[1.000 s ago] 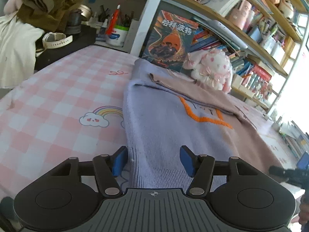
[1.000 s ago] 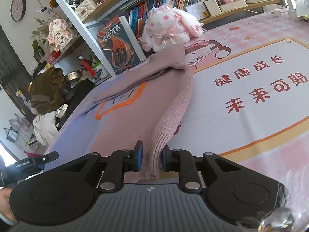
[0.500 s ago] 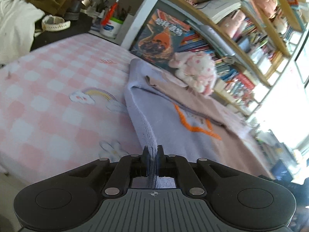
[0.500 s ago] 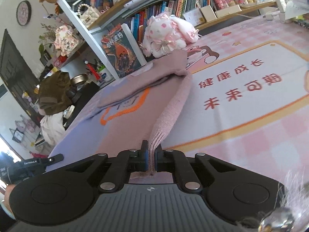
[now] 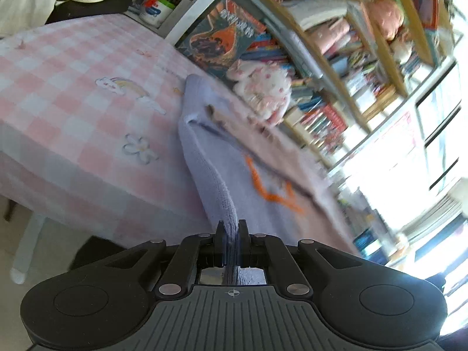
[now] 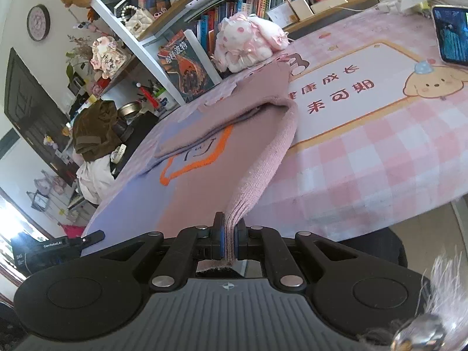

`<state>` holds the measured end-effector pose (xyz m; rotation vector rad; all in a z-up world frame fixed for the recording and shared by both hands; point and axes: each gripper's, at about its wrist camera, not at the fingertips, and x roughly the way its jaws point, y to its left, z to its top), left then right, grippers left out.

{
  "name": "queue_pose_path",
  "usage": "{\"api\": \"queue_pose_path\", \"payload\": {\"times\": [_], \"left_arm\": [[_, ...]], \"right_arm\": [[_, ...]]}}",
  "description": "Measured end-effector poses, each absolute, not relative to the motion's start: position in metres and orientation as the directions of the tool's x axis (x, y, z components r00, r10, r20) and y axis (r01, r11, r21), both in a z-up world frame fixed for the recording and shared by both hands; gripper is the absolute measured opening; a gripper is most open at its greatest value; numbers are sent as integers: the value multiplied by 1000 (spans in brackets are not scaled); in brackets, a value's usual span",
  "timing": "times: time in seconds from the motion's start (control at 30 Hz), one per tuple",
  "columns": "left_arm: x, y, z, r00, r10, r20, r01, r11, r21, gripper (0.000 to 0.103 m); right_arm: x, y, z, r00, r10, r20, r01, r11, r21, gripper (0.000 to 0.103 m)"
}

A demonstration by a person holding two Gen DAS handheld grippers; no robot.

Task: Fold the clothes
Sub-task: 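Lift the hem with both grippers and fold it up over the sweater body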

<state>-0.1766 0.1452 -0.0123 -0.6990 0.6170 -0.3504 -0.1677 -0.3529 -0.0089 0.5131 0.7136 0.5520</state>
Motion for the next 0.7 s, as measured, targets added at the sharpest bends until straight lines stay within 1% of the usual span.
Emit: {"api": "queue_pose_path", "payload": {"times": [0.07, 0.23, 0.33, 0.5, 0.57, 0.7], "left_arm": [[-173, 147, -4, 779, -512, -361, 120, 688, -715, 4], [-154, 146, 20, 819, -534, -212, 201, 612, -765, 4], [-140, 145, 34, 843, -514, -158, 228, 608, -760, 4], [-113, 142, 53, 876, -470, -110, 251, 638, -728, 4], [-99, 143, 57, 880, -465, -100, 256, 640, -725, 4], [-67, 145, 64, 883, -456, -108, 252, 657, -711, 4]], "right_arm": [[-167, -354, -3, 632, 639, -439, -301, 724, 621, 6], [-158, -360, 24, 665, 676, -317, -354, 659, 664, 6], [-147, -364, 37, 691, 681, -244, -372, 624, 688, 6], [-115, -373, 48, 729, 668, -149, -365, 563, 741, 6], [-100, -374, 51, 751, 646, -138, -353, 569, 743, 6], [-67, -369, 60, 773, 622, -122, -348, 577, 739, 6]]}}
